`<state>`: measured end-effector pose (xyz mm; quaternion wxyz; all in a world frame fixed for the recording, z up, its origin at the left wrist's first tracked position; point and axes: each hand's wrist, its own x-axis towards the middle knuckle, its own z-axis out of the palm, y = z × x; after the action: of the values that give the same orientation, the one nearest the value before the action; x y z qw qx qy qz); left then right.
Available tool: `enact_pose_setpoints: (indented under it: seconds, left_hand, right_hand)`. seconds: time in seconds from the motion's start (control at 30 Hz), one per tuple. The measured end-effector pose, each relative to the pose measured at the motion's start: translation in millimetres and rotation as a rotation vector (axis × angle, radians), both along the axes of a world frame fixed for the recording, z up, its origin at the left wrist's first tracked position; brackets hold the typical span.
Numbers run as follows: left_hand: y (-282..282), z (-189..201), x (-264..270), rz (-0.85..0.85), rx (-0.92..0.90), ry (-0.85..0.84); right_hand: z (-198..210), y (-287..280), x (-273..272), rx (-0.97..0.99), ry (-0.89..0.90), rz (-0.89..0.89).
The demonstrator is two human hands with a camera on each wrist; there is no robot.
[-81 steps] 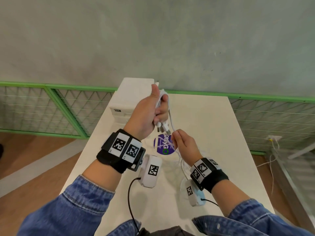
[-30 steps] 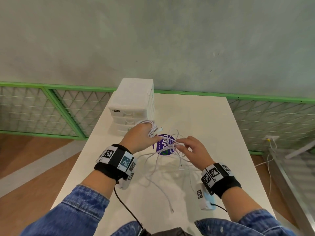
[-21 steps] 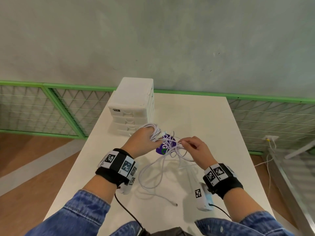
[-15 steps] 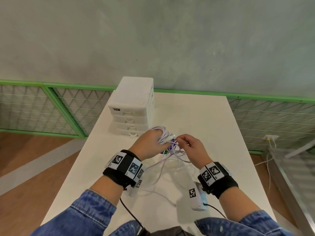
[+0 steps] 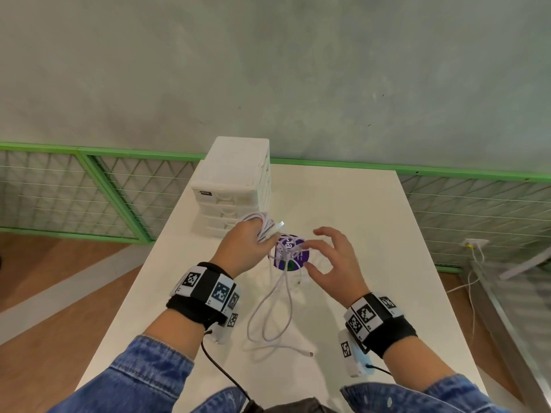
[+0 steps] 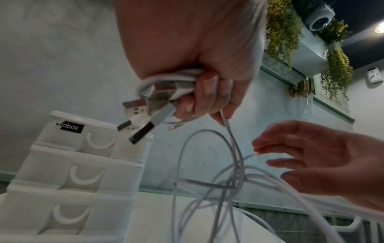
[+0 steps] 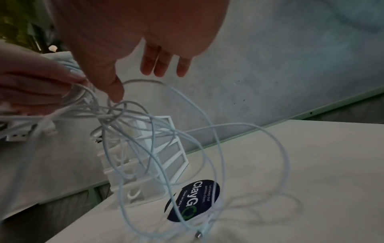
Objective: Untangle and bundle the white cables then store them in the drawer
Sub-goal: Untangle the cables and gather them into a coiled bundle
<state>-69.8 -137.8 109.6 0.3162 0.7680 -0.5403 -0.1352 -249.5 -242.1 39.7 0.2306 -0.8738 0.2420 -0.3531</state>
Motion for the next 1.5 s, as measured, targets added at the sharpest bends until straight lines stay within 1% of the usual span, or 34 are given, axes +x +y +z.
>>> enact_pose_setpoints:
  seconds: [0.07, 0.1, 0.13, 0.17, 0.23, 0.27, 0.33, 0.43, 0.5, 0.53, 0.63, 0.73, 0.87, 0.93, 1.03, 1.13, 1.2, 1.23, 1.3, 1.37, 1.5]
  left_hand:
    - [1.1, 0.0, -1.6, 0.041, -0.025, 0.002]
    - [1.2, -0.3, -3.6, 0.062, -0.036, 0.007]
    - [1.1, -0.6, -5.4, 0.086, -0.039, 0.019]
    - [0.7, -1.5, -6.0, 0.11, -0.043, 0.03]
    - [0.3, -3.4, -4.3, 0.171, -0.056, 0.049]
    - [0.3, -4.0, -2.8, 0.201, -0.069, 0.057]
    - [0.6, -4.2, -0.5, 0.252, -0.101, 0.087]
    - [0.5, -6.3, 2.5, 0.283, -0.124, 0.11]
    - [0.3, -8.1, 4.0, 0.279, -0.105, 0.118]
    - [0.3, -8.7, 4.6, 0.274, -0.089, 0.119]
    - [0.4, -11.5, 6.8, 0.252, -0.023, 0.12]
    - [-1.0, -12.9, 4.7, 0.185, 0.005, 0.15]
    - [-3.0, -8.9, -9.2, 0.049, 0.038, 0.173]
    - [-2.6, -9.0, -14.9, -0.018, 0.067, 0.186]
    - [-1.7, -11.8, -17.9, -0.086, 0.111, 0.216]
    - [0.4, -9.7, -19.9, -0.108, 0.1, 0.207]
    - [0.9, -7.2, -21.8, -0.106, 0.071, 0.23]
    - [0.5, -6.4, -23.8, -0.105, 0.046, 0.253]
    - [-1.5, -5.4, -28.8, -0.088, -0.012, 0.316]
    - [-3.8, -2.0, -33.9, -0.088, -0.02, 0.334]
    - [-7.3, 1.6, -30.8, -0.067, -0.005, 0.259]
  right_hand:
    - [-0.6, 4.8, 5.9, -0.125, 0.026, 0.025]
    - [-0.6, 9.1, 9.0, -0.156, 0.049, 0.06]
    - [-0.5, 13.4, 11.5, -0.147, 0.059, 0.095]
    - [-0.9, 17.5, 12.7, -0.066, 0.063, 0.115]
    - [-5.1, 24.7, 10.6, 0.206, 0.045, 0.101]
    - [-5.5, 27.8, 8.8, 0.308, 0.042, 0.084]
    - [-4.5, 30.7, 5.5, 0.377, 0.045, 0.062]
    - [-1.3, 27.9, 6.6, 0.484, 0.193, 0.085]
    - [-6.7, 23.5, 7.4, 0.471, 0.27, 0.099]
    - [-9.2, 21.9, 6.8, 0.458, 0.28, 0.092]
    - [-11.7, 16.0, 4.8, 0.467, 0.235, 0.027]
    - [-4.1, 11.2, 6.0, 0.409, 0.181, -0.022]
    - [8.2, 13.6, 13.7, 0.296, 0.194, 0.037]
    - [12.5, 14.8, 16.8, 0.279, 0.208, 0.047]
    - [18.5, 12.6, 18.4, 0.392, 0.16, 0.034]
    - [24.6, 9.1, 17.4, 0.596, -0.002, -0.049]
    - [27.9, 10.7, 17.1, 0.643, -0.075, -0.093]
    - [28.3, 12.0, 17.4, 0.618, -0.062, -0.095]
    - [27.7, 16.4, 19.8, 0.515, 0.053, -0.088]
    - [27.6, 19.7, 21.5, 0.466, 0.145, -0.084]
    - [27.9, 13.8, 18.1, 0.49, 0.129, -0.048]
